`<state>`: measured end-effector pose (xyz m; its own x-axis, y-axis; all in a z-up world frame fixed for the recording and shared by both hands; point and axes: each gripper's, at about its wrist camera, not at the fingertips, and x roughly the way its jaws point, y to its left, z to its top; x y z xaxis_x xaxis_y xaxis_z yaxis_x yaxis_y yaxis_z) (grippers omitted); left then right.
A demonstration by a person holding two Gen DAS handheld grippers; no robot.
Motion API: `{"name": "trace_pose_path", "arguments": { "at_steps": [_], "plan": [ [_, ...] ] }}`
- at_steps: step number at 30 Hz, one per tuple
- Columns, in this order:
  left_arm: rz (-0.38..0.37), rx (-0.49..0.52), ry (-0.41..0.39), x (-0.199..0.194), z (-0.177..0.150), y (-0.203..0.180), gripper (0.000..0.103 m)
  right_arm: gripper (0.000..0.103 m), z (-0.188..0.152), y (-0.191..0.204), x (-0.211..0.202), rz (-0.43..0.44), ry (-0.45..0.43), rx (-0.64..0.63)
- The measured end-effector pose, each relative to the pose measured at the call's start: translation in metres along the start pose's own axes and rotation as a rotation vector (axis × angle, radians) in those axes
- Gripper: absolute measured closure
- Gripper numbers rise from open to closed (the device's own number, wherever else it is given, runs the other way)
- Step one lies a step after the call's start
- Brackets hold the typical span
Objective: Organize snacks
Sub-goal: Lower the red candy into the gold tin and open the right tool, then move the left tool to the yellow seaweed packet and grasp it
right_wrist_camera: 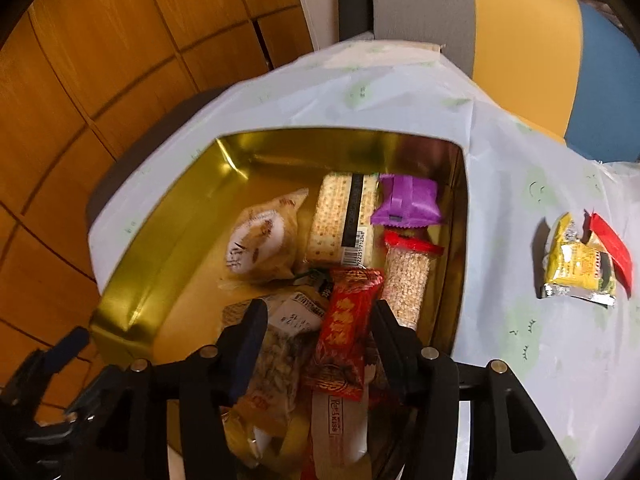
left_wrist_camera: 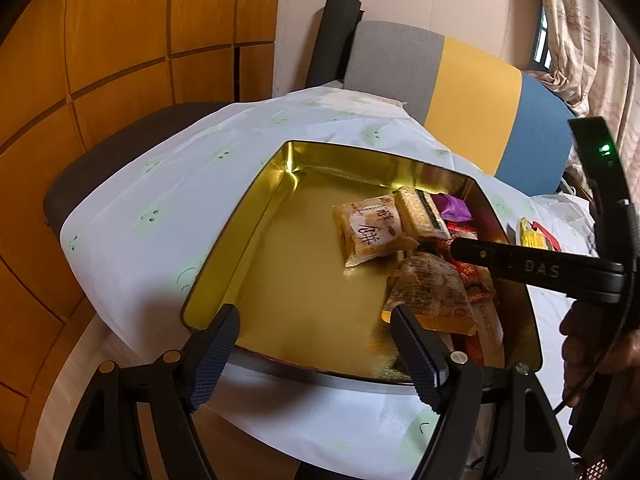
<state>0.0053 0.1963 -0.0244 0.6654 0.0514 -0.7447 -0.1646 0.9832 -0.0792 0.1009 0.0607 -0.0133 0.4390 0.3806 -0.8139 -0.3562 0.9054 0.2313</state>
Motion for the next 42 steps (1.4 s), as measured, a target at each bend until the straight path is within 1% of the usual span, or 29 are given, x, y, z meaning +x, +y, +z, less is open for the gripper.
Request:
{"name": "trace_pose_path", "arguments": {
  "at_steps": [5,10,12,14,19,28,34,37,38,39,42],
  "plan": [
    [-0.002,0.021,-0.008,-0.005,0.002,-0.006,0.024,0.048,-0.008,-0.001,-0.025,0.001,-0.061,0.008],
    [-0.006,0.046,-0.005,-0.010,0.002,-0.017,0.024,0.039,-0.020,-0.010,-0.053,0.002,-0.121,0.054],
    [-0.013,0.066,-0.009,-0.013,0.002,-0.023,0.024,0.034,-0.026,-0.015,-0.066,-0.015,-0.155,0.076],
    [-0.027,0.085,-0.011,-0.016,0.002,-0.029,0.024,0.034,-0.032,-0.021,-0.076,-0.028,-0.177,0.092],
    [-0.043,0.135,-0.018,-0.023,0.000,-0.047,0.024,0.026,-0.048,-0.041,-0.098,-0.078,-0.211,0.117],
    [-0.080,0.224,-0.017,-0.029,-0.002,-0.079,0.024,0.026,-0.072,-0.082,-0.118,-0.138,-0.209,0.173],
    [-0.103,0.280,-0.018,-0.033,-0.003,-0.098,0.024,0.025,-0.080,-0.105,-0.125,-0.186,-0.200,0.186],
    [-0.106,0.314,-0.022,-0.034,-0.002,-0.106,0.024,0.024,-0.081,-0.117,-0.132,-0.224,-0.197,0.169],
    [-0.108,0.326,-0.026,-0.035,-0.001,-0.109,0.024,0.020,-0.081,-0.122,-0.135,-0.237,-0.195,0.162],
    [-0.109,0.339,-0.034,-0.036,0.000,-0.113,0.024,0.019,-0.081,-0.128,-0.138,-0.256,-0.193,0.150],
    [-0.116,0.361,-0.039,-0.037,0.002,-0.121,0.024,0.019,-0.080,-0.147,-0.147,-0.312,-0.182,0.141]
  ]
}}
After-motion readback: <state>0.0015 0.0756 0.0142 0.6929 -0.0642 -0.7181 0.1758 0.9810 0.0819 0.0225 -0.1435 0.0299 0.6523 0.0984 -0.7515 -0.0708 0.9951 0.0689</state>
